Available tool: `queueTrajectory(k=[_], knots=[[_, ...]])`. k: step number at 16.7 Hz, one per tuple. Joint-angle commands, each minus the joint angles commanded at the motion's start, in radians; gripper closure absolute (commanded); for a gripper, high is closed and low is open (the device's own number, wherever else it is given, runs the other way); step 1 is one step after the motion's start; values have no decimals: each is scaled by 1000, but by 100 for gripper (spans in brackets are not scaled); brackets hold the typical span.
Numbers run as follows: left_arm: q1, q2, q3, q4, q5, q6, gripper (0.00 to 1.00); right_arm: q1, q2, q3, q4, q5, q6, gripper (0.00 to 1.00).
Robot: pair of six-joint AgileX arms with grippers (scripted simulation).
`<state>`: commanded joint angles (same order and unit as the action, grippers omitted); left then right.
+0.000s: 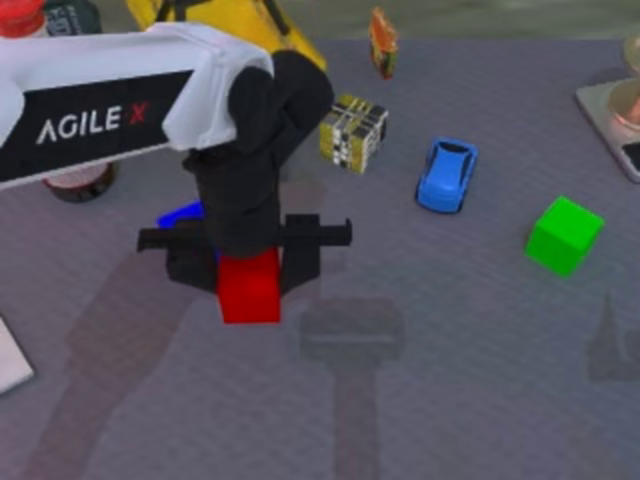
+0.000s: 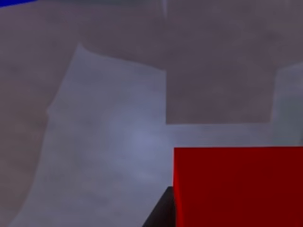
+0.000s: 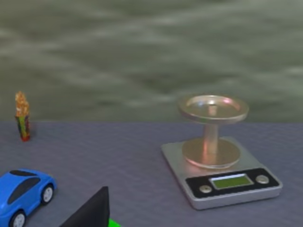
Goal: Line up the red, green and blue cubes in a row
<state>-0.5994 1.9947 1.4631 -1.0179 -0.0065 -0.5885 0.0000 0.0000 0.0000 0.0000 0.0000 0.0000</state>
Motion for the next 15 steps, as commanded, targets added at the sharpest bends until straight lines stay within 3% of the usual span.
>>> queueTrajectory(k=[4,9,15], knots=[[-3,38,-89,132,0,0,100,0,0,0,0,0,0,0],[-4,43,-99,144,0,-1,100,0,0,0,0,0,0,0],[-4,43,-99,144,0,-1,55,0,0,0,0,0,0,0]])
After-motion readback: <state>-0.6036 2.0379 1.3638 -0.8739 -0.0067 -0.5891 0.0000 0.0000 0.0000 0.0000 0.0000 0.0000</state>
